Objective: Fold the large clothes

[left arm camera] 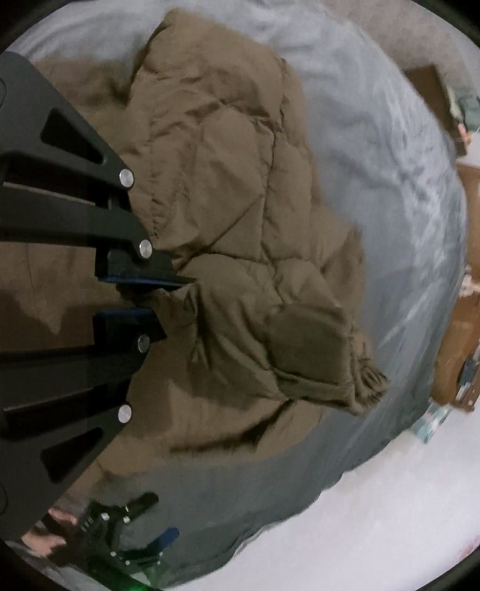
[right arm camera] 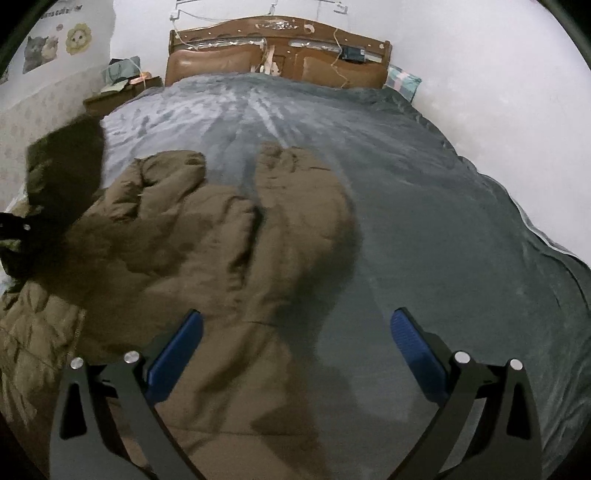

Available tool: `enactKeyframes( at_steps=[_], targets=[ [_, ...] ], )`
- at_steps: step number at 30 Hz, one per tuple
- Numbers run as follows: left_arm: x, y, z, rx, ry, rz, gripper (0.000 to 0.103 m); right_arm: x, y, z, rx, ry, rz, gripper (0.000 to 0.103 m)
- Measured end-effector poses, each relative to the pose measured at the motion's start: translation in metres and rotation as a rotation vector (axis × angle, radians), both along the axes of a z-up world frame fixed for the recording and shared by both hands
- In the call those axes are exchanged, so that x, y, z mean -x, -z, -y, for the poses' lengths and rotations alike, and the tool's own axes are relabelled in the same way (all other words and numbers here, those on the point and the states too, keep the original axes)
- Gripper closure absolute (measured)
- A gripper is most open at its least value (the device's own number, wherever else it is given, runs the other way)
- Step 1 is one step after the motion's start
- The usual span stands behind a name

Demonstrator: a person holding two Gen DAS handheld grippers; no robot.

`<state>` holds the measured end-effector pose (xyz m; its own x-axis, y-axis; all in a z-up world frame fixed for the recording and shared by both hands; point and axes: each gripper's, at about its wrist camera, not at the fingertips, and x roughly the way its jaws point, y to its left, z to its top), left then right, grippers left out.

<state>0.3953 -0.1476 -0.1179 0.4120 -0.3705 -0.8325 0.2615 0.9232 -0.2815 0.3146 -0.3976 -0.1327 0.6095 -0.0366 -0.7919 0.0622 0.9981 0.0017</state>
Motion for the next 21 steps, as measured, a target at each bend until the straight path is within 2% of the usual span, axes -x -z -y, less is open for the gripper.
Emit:
enactKeyframes(
  at_steps=[4, 8, 11, 12, 13, 14, 15, 19, 21],
  targets=[
    [0.011, 0.02, 0.046, -0.028, 0.039, -0.02, 0.096, 0.005, 0.007, 0.027, 0.017, 0.023, -0.006, 0.002],
    [0.011, 0.045, 0.072, -0.122, 0.069, -0.029, 0.092, 0.011, 0.018, 0.045, 0.002, 0.052, -0.02, 0.002],
    [0.015, 0.053, 0.076, -0.166, 0.094, -0.03, 0.067, 0.012, 0.029, 0.047, -0.01, 0.056, -0.043, 0.002],
    [0.018, 0.052, 0.074, -0.163, 0.098, -0.031, 0.052, 0.01, 0.032, 0.045, -0.007, 0.05, -0.05, 0.002],
    [0.021, 0.049, 0.071, -0.162, 0.102, -0.023, 0.03, 0.008, 0.033, 0.043, 0.002, 0.046, -0.054, 0.002],
    [0.023, 0.043, 0.061, -0.167, 0.098, -0.01, 0.02, 0.007, 0.033, 0.039, 0.013, 0.041, -0.054, 0.002],
    [0.03, 0.033, 0.055, -0.182, 0.085, 0.038, 0.007, 0.006, 0.031, 0.037, 0.018, 0.038, -0.052, 0.002],
    [0.048, 0.009, 0.033, -0.22, 0.106, 0.12, 0.006, 0.002, 0.018, 0.023, -0.003, 0.024, -0.033, 0.002],
    [0.051, -0.003, 0.017, -0.272, 0.087, 0.17, 0.004, -0.004, 0.009, 0.01, -0.029, 0.0, -0.018, 0.002]
  ],
)
